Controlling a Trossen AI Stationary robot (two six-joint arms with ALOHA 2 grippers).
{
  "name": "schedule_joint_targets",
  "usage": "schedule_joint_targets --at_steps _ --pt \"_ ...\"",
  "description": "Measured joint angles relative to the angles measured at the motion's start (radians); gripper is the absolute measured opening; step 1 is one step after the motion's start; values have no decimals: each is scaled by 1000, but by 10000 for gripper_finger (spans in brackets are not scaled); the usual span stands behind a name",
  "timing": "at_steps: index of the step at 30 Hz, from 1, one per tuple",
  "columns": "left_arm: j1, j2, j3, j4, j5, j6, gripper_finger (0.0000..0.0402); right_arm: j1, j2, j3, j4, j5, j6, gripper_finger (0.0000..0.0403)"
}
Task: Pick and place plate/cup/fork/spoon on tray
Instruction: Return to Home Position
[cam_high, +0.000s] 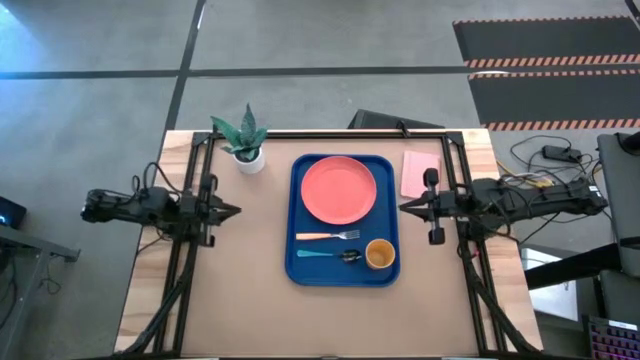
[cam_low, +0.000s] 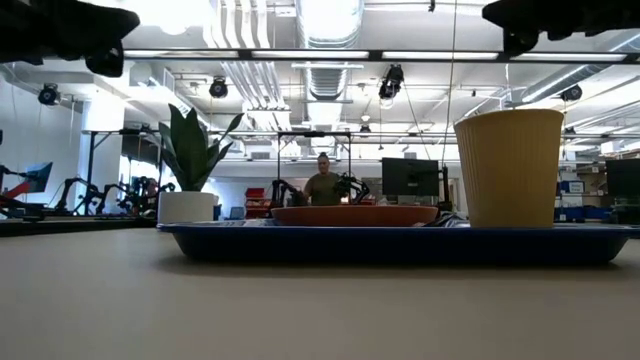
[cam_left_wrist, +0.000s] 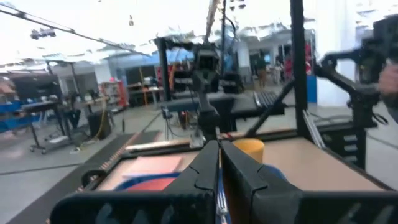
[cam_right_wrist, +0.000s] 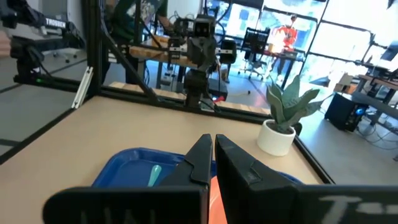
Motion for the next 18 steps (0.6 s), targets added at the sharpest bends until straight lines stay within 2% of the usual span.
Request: schedule_joint_targets --at_steps 12,18 --pt "1 1 -72 4 -45 -25 0 -1 -213 -166 -15 0 -5 8" --pt "1 -3 -136 80 -61 -51 0 -1 -358 -238 -27 -2 -53 8"
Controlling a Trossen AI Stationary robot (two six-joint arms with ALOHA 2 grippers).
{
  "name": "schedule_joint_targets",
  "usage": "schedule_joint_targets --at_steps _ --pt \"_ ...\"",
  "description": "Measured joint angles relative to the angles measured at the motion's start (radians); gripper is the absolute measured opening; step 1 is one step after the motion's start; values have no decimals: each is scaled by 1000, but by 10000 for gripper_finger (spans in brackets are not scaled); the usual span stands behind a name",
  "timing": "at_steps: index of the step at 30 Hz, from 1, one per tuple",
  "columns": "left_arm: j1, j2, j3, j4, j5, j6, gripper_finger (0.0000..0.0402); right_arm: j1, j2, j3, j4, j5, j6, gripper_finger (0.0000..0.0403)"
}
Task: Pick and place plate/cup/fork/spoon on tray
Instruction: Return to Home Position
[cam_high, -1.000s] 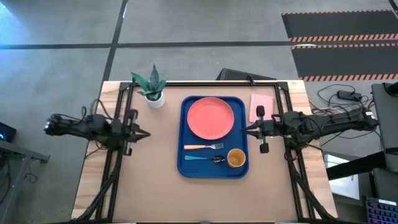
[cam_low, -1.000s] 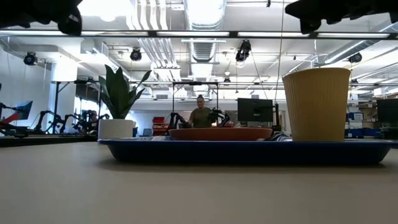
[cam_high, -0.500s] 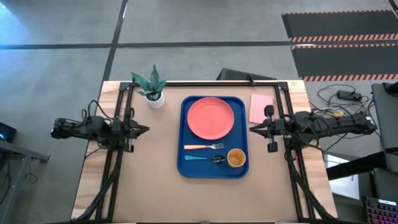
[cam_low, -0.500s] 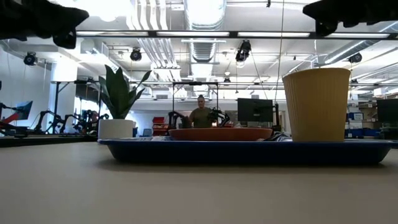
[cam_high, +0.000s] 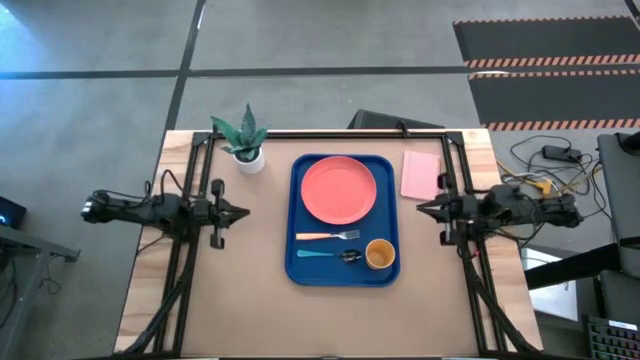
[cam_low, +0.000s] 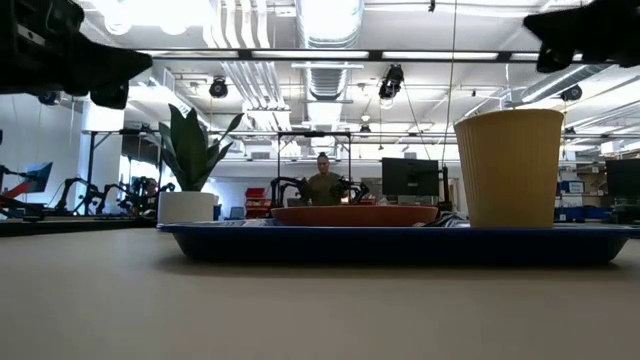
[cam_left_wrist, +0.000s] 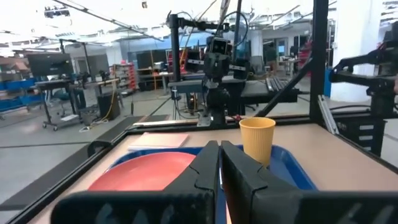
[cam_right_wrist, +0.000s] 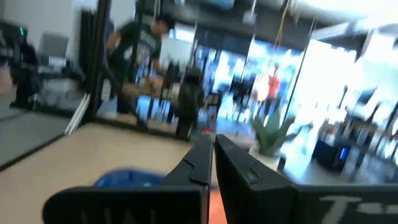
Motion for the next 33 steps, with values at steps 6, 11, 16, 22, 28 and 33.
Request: schedule_joint_targets --at_steps 6,11,16,22,28,33 --pt "0 3 -25 35 -39 -39 0 0 -32 -34 -5 -8 -71 8" --pt "0 10 -25 30 -43 -44 0 0 -31 -80 -3 -82 -81 8" --pt "0 39 -26 31 -48 -44 0 0 -42 -155 65 -132 -131 8" --pt "0 66 -27 34 -47 -45 0 -2 -35 -155 65 -103 -53 8" --pt "0 84 -27 34 -47 -46 0 -2 -33 -155 80 -102 128 8" --pt "0 98 -28 34 -47 -46 0 -2 -33 -155 81 -102 240 9"
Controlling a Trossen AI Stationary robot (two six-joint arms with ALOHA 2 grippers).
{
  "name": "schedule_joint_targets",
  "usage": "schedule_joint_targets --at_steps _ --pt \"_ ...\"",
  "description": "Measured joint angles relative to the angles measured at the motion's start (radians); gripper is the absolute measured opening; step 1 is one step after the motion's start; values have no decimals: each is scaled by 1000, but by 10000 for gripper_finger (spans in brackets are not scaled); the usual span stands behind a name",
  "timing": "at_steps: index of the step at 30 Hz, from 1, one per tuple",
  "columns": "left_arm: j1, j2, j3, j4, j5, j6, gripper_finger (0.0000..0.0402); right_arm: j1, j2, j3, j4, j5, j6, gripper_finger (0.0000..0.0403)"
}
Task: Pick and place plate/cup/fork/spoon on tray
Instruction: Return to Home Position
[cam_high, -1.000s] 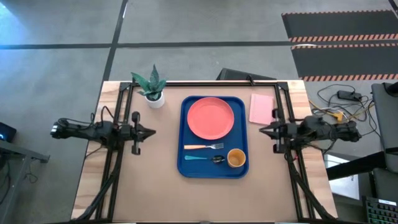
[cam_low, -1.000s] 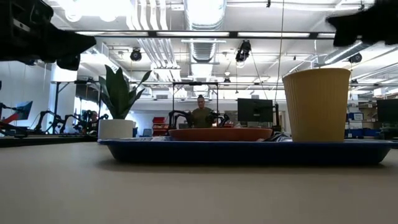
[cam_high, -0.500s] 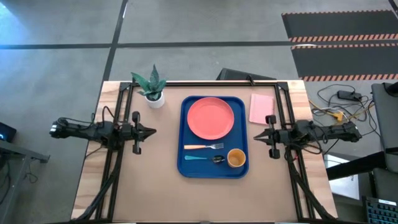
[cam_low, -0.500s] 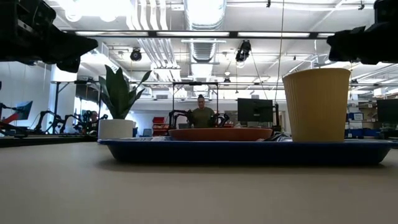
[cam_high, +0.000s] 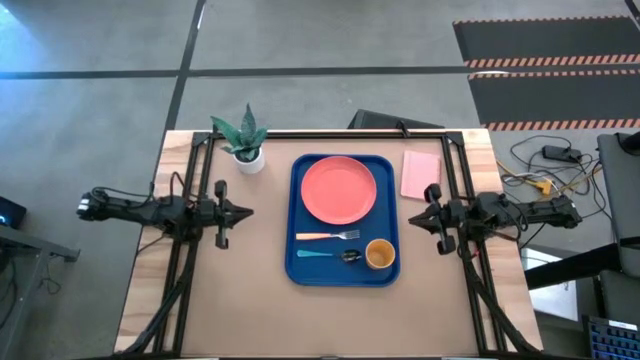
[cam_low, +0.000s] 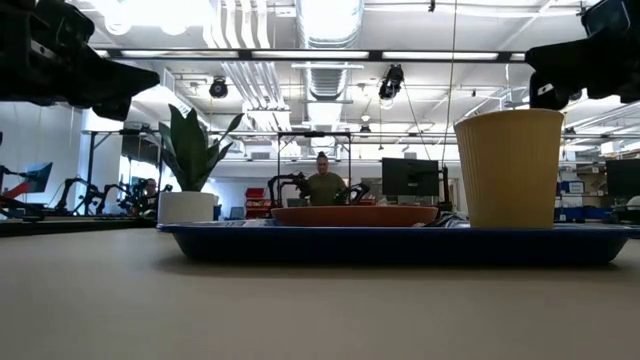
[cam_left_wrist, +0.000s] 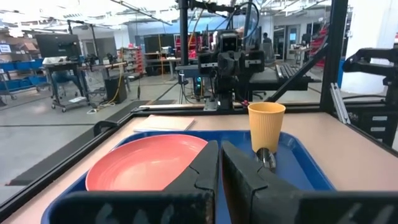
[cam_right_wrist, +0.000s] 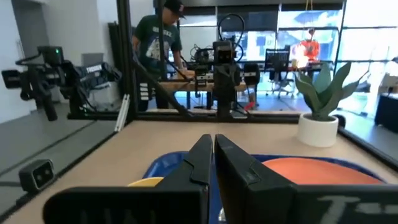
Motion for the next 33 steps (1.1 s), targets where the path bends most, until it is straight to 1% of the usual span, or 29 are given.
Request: schedule_joint_targets --at_steps 4,33 --pt "0 11 0 0 0 0 0 0 0 0 0 0 32 9" --pt "0 92 -2 0 0 0 0 0 0 -1 0 0 32 9"
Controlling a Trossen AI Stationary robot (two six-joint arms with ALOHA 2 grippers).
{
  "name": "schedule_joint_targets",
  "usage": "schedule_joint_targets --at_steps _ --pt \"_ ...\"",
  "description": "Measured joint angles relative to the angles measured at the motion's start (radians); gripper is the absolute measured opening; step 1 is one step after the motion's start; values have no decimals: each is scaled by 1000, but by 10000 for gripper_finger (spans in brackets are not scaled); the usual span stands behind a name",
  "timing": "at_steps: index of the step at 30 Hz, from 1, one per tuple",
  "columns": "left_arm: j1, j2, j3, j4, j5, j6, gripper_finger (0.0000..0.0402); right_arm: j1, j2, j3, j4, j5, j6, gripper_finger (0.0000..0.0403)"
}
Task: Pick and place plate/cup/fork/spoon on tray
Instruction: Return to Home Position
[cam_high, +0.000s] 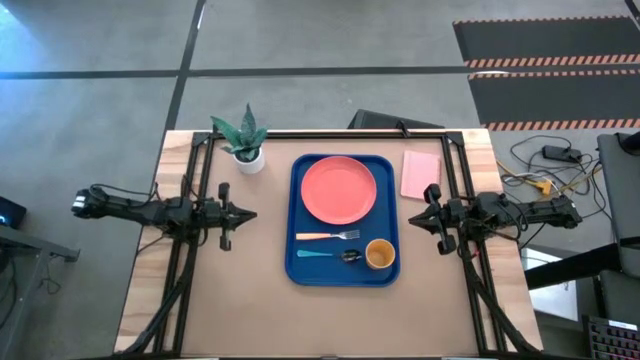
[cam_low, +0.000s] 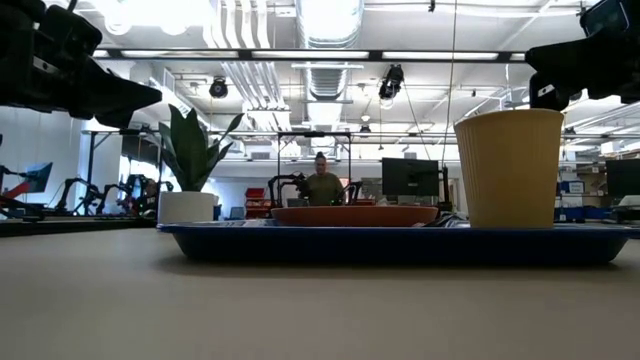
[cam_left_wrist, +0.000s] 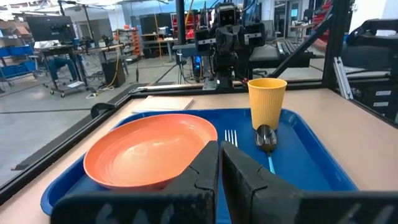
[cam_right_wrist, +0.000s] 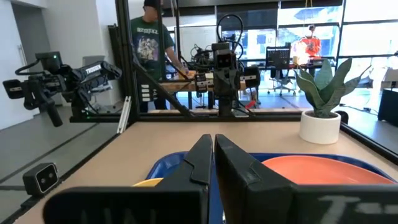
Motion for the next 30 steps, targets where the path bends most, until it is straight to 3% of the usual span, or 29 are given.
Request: schedule_joint_targets --at_steps 30 --pt "0 33 0 0 0 0 0 0 0 -1 0 0 0 9"
